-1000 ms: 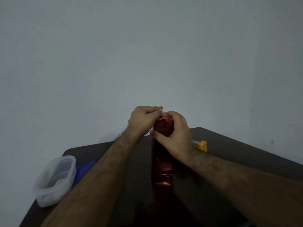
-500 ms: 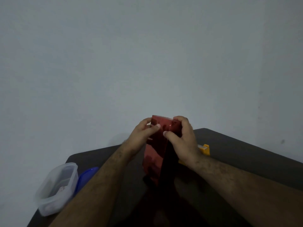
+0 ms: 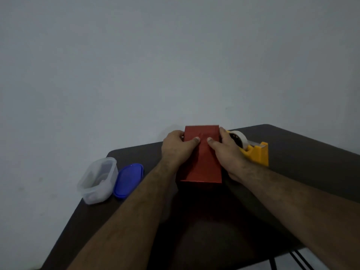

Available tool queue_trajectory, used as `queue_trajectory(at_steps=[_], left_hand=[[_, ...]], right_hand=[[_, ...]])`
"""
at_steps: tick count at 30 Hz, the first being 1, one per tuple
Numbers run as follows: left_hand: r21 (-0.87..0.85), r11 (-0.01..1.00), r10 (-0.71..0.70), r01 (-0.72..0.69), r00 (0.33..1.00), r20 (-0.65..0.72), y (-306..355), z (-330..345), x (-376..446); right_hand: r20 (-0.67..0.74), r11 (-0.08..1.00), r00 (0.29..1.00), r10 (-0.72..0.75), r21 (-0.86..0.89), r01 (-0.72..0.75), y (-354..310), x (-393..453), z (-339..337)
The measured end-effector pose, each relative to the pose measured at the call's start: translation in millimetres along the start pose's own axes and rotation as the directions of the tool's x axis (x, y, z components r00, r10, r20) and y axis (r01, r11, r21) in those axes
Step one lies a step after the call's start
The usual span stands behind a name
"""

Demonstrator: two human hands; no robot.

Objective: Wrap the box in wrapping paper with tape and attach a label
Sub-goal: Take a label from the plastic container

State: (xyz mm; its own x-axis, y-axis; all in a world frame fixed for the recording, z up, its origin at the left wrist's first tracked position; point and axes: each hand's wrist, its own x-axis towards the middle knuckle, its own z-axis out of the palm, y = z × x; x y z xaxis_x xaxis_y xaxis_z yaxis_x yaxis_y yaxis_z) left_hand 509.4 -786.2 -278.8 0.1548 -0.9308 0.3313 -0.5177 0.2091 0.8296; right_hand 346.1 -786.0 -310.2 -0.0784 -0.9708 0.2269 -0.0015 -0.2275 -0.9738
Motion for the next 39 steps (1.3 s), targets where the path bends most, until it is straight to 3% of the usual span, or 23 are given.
queue_trajectory(at_steps=[3,7,10,14,26,31,39], left_hand=[[-0.007,0.994,-0.113,0.113,0.994,0.004,-11,1,-8],[-0.181,0.953,-0.235,0.243,0.97,0.069,-22,2,-18],[-0.343,0.865,-0.336,0.367,0.93,0.149,-19,0,-31],[-0.458,0.758,-0.413,0.464,0.885,0.214,-21,-1,-42],[-0.584,0.68,-0.404,0.443,0.891,0.206,-27,8,-53],[-0.604,0.659,-0.406,0.448,0.888,0.216,-23,9,-57],[-0.569,0.691,-0.386,0.445,0.893,0.231,-18,4,-64]], right_hand=[[0.038,0.996,0.997,0.072,0.051,-0.074,3,-3,3],[0.093,0.99,0.985,0.142,0.014,-0.144,6,-3,2],[0.117,0.984,0.977,0.181,-0.018,-0.18,10,1,2],[0.165,0.96,0.958,0.236,0.111,-0.256,19,1,4],[0.225,0.934,0.942,0.247,0.204,-0.294,31,11,5],[0.327,0.917,0.916,0.233,0.238,-0.319,31,1,-1],[0.324,0.945,0.928,0.185,0.201,-0.258,29,-4,1]])
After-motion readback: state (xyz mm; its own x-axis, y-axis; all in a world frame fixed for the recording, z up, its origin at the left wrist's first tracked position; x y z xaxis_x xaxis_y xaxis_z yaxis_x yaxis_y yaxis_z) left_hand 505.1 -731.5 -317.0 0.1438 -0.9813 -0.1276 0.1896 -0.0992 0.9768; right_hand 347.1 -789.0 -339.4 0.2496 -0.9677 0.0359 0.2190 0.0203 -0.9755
